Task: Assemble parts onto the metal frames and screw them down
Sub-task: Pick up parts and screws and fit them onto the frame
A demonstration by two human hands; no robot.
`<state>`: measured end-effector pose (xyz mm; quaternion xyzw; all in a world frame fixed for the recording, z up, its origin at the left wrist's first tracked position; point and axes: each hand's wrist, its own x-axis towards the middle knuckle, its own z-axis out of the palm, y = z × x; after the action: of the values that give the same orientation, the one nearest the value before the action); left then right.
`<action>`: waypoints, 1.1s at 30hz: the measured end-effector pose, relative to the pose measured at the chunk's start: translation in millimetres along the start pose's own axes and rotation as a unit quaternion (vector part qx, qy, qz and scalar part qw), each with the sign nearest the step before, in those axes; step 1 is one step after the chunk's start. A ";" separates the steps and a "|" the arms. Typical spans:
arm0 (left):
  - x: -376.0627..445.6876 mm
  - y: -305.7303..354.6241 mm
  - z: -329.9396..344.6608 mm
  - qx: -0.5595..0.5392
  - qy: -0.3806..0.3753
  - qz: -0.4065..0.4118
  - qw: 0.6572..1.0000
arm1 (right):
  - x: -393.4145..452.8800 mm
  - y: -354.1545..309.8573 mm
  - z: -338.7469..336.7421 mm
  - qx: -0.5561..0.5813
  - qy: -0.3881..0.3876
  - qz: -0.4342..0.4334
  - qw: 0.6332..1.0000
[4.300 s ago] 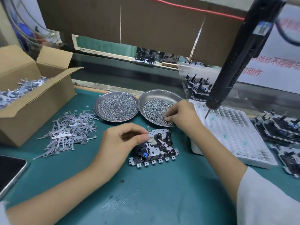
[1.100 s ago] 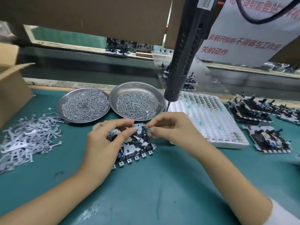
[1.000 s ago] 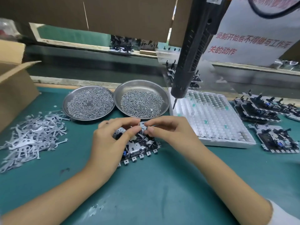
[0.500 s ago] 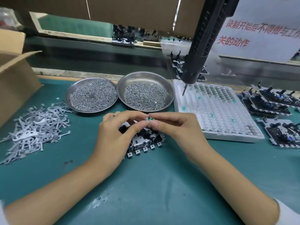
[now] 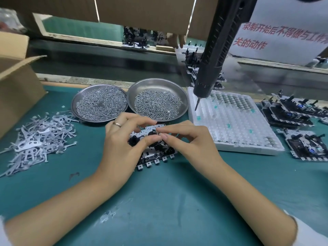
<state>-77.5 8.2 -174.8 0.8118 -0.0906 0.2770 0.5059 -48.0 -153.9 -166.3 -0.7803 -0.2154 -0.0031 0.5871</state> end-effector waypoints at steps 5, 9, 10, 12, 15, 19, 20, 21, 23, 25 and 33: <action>0.2 -3.0 -4.2 0.040 -0.026 0.019 0.999 | -0.2 1.3 -1.6 -0.025 -0.012 -0.033 0.999; 0.5 -5.6 -7.8 0.078 -0.064 0.032 0.994 | -1.1 6.8 -2.8 -0.094 -0.011 -0.093 0.991; 0.7 -6.9 -10.5 0.077 -0.074 0.031 0.994 | -1.6 8.4 -1.7 -0.115 -0.011 -0.114 0.987; 0.8 -11.9 -17.7 0.060 -0.078 0.023 0.995 | -2.3 12.0 1.1 -0.157 -0.011 -0.164 0.974; -0.6 -19.3 -26.2 -0.003 -0.052 -0.012 0.999 | -3.0 17.7 4.9 -0.224 -0.016 -0.232 0.946; -2.7 -20.2 -26.0 -0.031 -0.021 -0.055 0.998 | -3.3 22.5 8.4 -0.280 -0.023 -0.273 0.920; -3.1 -19.7 -25.4 -0.027 -0.023 -0.056 0.998 | -3.5 22.7 9.3 -0.286 -0.026 -0.277 0.917; -3.3 -18.9 -25.0 -0.022 -0.026 -0.057 0.998 | -3.5 22.8 10.0 -0.290 -0.029 -0.281 0.914; -4.0 -16.8 -24.8 -0.020 -0.031 -0.062 0.997 | -3.3 22.8 10.4 -0.296 -0.035 -0.294 0.908; -4.5 -14.3 -25.0 -0.007 -0.036 -0.053 0.998 | -2.5 22.7 10.4 -0.303 -0.037 -0.304 0.902; -12.4 -4.9 -25.4 0.136 -0.107 0.031 0.984 | -1.0 19.8 7.7 -0.330 -0.079 -0.320 0.884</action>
<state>-94.7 31.0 -176.8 0.8950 -0.1308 0.2134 0.3691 -44.1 -151.5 -187.0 -0.8152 -0.4861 -0.1999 0.2434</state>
